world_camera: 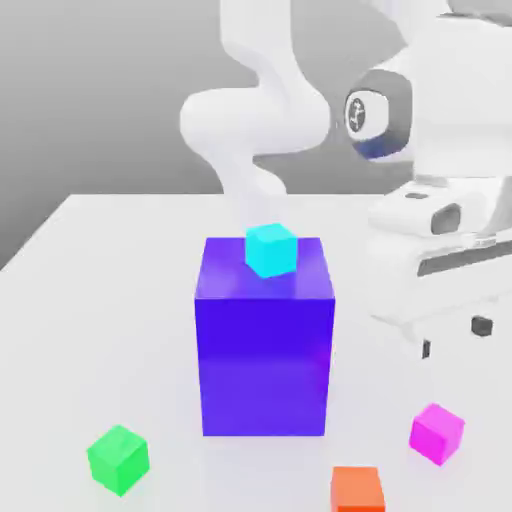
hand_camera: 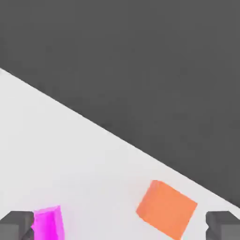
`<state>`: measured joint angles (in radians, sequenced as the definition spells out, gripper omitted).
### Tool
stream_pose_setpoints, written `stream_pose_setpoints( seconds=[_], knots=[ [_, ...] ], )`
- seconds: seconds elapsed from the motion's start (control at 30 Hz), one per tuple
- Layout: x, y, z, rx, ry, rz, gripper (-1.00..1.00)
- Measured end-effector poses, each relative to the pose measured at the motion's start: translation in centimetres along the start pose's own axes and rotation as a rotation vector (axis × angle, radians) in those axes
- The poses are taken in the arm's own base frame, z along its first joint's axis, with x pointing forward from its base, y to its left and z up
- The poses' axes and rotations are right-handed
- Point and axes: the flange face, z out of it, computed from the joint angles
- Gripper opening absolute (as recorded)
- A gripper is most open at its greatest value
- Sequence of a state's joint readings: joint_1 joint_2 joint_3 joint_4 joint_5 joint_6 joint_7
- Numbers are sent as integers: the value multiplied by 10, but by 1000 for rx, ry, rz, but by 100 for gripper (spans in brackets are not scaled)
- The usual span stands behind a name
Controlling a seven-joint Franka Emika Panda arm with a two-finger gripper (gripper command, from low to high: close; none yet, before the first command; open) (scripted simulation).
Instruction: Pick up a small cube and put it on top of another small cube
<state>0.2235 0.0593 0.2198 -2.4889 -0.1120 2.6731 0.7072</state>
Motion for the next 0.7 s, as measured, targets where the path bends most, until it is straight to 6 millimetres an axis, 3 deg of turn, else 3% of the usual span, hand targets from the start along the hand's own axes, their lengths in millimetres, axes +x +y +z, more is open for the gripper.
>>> stream_pose_setpoints(
  seconds=[0.13,0.3,0.33,0.53,0.7],
  knots=[
    [-43,-11,67,-30,-106,-91,0],
    [-59,-12,131,-34,-129,-110,0],
    [-61,-11,139,-35,-129,-111,-100],
    [-62,-11,144,-35,-129,-112,-100],
    [-55,-14,99,-35,-129,-111,-100]
  ],
)
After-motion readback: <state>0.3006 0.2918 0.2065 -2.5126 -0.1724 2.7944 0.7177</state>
